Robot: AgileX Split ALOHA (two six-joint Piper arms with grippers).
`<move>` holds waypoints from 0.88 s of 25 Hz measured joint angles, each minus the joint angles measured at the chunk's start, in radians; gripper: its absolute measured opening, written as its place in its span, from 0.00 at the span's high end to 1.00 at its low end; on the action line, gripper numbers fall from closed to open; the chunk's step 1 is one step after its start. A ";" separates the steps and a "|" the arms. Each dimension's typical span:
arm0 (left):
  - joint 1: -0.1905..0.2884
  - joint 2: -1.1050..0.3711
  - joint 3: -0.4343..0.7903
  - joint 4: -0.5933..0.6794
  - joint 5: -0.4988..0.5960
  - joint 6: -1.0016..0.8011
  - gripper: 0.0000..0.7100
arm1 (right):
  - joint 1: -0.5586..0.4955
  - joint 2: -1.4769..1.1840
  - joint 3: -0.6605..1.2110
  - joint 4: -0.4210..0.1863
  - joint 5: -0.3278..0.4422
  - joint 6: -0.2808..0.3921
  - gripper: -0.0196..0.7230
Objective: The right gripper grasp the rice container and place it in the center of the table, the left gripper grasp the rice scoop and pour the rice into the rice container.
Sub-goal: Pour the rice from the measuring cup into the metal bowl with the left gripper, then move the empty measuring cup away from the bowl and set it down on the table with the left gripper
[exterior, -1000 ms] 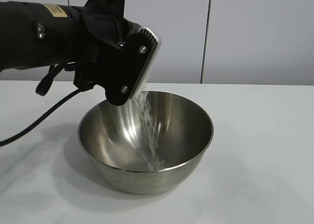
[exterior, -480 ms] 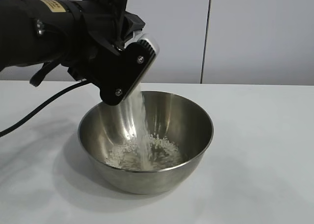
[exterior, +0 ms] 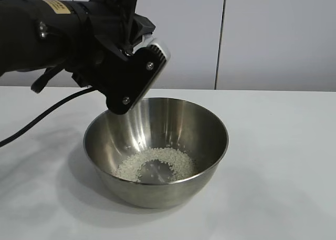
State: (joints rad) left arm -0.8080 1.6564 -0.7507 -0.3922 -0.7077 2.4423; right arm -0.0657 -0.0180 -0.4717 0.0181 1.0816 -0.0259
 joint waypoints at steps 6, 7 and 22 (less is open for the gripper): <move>0.000 0.000 0.000 -0.111 0.000 -0.341 0.99 | 0.000 0.000 0.000 0.000 0.000 0.000 0.41; 0.000 0.000 0.000 -0.149 -0.021 -0.434 0.99 | 0.000 0.000 0.000 0.000 0.000 0.000 0.41; 0.295 -0.181 0.085 -0.339 -0.086 -1.371 0.99 | 0.000 0.000 0.000 0.000 0.000 0.000 0.41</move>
State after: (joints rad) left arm -0.5134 1.4759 -0.6654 -0.7316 -0.7939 1.0712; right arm -0.0657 -0.0180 -0.4717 0.0181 1.0816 -0.0259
